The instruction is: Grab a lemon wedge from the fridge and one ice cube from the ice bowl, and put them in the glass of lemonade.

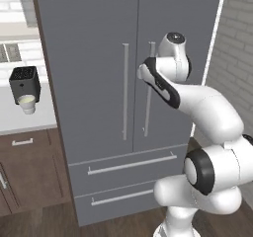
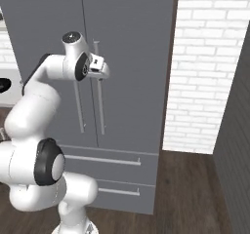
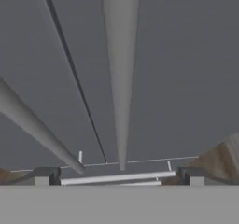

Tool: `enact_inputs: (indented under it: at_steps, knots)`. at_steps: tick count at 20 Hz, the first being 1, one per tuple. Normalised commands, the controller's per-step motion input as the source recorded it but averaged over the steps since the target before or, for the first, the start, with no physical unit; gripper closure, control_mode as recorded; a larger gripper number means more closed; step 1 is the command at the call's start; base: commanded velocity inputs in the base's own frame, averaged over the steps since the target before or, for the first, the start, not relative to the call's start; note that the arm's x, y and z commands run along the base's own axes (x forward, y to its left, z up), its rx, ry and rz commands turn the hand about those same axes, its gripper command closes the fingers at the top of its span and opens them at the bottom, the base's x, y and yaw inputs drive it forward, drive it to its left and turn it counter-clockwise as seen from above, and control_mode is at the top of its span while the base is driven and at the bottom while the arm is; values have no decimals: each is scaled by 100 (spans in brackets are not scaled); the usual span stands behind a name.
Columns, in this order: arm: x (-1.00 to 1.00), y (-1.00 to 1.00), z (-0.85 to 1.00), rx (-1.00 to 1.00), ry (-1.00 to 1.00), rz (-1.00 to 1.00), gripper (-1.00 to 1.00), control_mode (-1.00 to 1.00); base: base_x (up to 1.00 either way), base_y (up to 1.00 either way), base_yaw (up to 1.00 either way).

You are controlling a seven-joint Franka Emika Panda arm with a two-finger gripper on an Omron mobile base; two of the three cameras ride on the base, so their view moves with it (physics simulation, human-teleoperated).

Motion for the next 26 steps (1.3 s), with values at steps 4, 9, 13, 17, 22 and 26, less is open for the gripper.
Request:
enact_inputs:
  at_steps: [4,9,13,17,22,26]
  knots:
    - [57,9,-37,0,0,0,-100,-100,0,0,0]
    - [47,-13,-11,0,0,0,-100,-100,0,0,0]
    - [45,-24,-9,0,0,0,-100,-100,0,0,0]
    - [34,-9,-18,0,0,0,-100,-100,0,0,0]
    - [27,0,-36,0,0,0,-100,-100,0,0,0]
    - [19,0,-50,3,-10,0,-100,-100,0,0,0]
